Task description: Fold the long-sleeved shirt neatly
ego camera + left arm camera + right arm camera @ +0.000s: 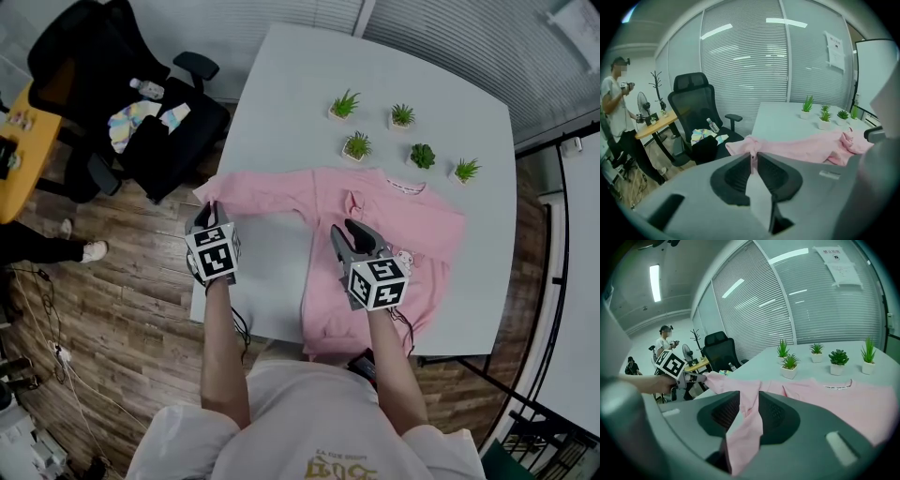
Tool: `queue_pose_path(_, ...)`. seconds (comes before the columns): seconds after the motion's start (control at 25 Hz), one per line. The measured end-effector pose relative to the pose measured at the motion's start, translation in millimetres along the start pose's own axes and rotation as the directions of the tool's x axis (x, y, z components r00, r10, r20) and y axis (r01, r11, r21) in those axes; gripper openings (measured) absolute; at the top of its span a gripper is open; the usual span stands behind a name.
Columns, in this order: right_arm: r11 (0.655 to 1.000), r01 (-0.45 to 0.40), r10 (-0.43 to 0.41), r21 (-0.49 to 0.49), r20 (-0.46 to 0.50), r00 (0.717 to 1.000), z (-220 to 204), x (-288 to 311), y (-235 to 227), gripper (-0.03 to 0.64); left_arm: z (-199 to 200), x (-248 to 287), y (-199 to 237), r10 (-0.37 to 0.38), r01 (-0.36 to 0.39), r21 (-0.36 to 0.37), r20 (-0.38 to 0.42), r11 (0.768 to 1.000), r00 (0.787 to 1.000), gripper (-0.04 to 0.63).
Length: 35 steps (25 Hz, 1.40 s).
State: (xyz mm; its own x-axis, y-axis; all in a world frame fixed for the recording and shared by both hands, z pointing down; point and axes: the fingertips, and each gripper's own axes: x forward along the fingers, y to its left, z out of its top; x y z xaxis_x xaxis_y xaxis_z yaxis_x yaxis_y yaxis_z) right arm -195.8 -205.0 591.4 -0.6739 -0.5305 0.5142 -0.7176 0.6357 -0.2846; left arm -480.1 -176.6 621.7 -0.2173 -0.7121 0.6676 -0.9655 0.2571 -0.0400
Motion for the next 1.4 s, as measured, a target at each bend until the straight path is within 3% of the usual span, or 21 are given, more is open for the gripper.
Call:
queue_pose_path(0.32, 1.0, 0.016, -0.016, 0.001, 0.03, 0.999, 11, -17, -2, 0.137, 19, -30, 18, 0.035, -0.033, -0.029, 0.064, 0.999, 0.997, 0.043)
queue_pose_path(0.52, 1.0, 0.027, -0.028, 0.005, 0.046, 0.999, 14, -30, -2, 0.137, 24, -43, 7, 0.011, -0.01, -0.017, 0.083, 1.0, 0.997, 0.044)
queue_pose_path(0.92, 0.999, 0.047, -0.049, 0.015, 0.088, 0.995, 19, -62, -19, 0.137, 49, -65, -40, -0.046, 0.043, 0.018, 0.149, 0.999, 0.988, 0.043)
queue_pose_path(1.4, 0.995, 0.097, -0.101, 0.036, 0.138, 0.985, 32, -112, -56, 0.137, 68, -92, -135, -0.175, 0.155, 0.123, 0.174, 0.98, 0.969, 0.044)
